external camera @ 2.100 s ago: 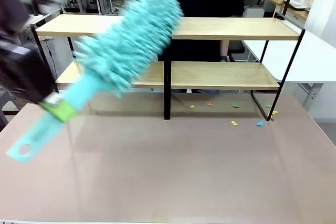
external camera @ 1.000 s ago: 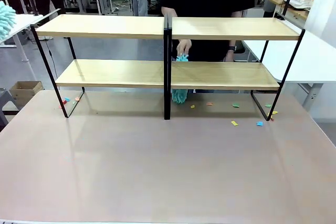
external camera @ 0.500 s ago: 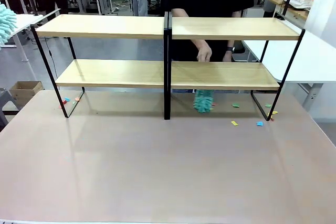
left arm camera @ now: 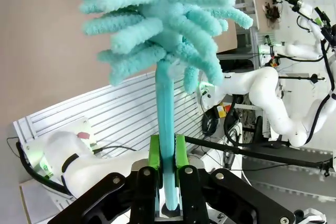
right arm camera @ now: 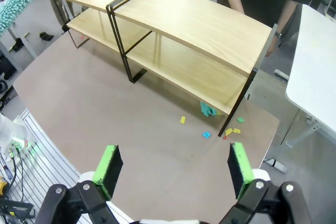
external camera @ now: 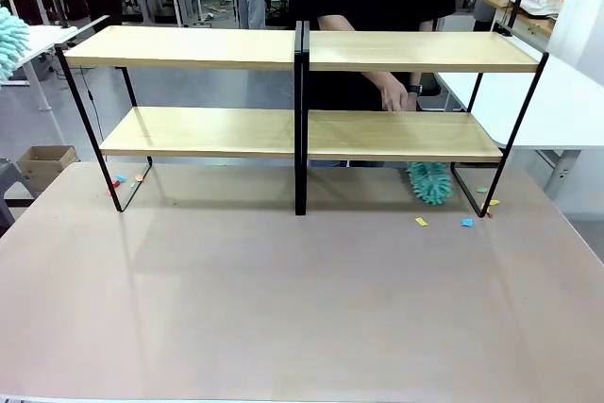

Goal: Clean the shelves.
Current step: Place the Duster on the table.

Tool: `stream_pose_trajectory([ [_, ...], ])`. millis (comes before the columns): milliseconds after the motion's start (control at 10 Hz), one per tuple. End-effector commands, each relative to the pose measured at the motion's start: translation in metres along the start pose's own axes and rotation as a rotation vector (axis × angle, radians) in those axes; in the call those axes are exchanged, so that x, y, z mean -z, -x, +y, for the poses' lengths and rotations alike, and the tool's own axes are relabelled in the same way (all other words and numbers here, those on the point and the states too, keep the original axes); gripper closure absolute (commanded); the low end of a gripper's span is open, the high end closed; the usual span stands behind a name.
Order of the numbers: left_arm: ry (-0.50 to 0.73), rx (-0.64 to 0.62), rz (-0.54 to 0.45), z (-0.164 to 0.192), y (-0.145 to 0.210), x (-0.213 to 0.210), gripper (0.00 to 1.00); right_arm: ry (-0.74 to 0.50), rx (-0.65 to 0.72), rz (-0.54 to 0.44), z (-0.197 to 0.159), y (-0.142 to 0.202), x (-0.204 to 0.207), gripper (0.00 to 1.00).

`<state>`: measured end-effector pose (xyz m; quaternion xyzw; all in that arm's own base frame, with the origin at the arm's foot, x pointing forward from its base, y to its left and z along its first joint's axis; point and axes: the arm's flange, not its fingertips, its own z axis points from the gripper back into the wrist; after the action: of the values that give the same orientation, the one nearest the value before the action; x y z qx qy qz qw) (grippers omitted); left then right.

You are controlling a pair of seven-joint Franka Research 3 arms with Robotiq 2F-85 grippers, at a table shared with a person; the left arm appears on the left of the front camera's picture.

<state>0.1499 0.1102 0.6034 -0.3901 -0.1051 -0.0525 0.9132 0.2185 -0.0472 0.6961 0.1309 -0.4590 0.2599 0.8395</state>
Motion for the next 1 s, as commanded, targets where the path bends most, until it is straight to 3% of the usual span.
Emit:
stream_pose_trajectory([
  [0, 0.085, 0.234, 0.301, -0.014, -0.016, 0.012, 0.88, -0.035, -0.063, 0.023, 0.010, -0.018, 0.008, 0.00],
  [200, 0.223, 0.568, 0.697, -0.019, -0.046, 0.006, 0.88, -0.231, -0.061, -0.045, 0.016, -0.028, 0.047, 0.00],
  [400, 0.332, 0.655, 0.999, -0.009, -0.058, 0.017, 0.88, -0.367, 0.007, 0.023, 0.026, -0.016, 0.095, 0.00],
  [600, 0.274, 0.732, 1.387, 0.007, -0.080, 0.057, 0.88, -0.434, -0.021, 0.164, 0.057, -0.013, 0.134, 0.00],
  [700, 0.263, 0.693, 1.410, 0.008, -0.089, 0.077, 0.88, -0.442, -0.055, 0.219, 0.068, -0.009, 0.140, 0.00],
  [900, 0.260, 0.594, 1.408, 0.021, -0.114, 0.131, 0.88, -0.489, -0.227, 0.500, 0.091, 0.021, 0.154, 0.00],
])
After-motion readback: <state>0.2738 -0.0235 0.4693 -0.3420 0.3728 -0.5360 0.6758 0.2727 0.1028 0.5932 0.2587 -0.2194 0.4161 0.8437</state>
